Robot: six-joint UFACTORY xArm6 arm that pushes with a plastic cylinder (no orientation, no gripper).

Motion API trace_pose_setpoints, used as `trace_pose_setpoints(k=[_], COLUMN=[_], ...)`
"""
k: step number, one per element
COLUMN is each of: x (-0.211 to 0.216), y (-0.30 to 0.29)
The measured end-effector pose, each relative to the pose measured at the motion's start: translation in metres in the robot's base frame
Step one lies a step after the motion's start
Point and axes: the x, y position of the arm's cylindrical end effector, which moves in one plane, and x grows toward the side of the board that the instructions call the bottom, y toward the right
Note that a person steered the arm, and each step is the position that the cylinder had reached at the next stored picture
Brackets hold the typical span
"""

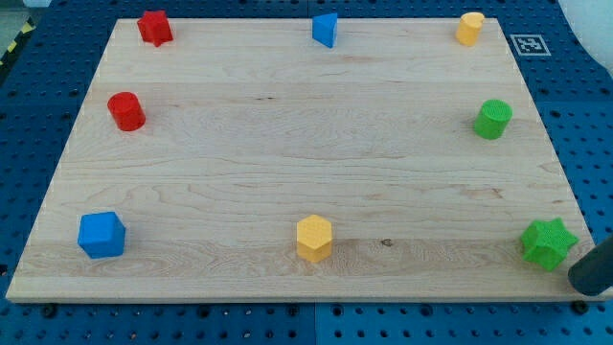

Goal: Move the green star to center

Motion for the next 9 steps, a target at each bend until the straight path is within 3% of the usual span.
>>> trace_pose_setpoints(k=[3,6,9], x=[-0.007,-0.041,-0.115], y=[-0.017,-0.022,-0.082])
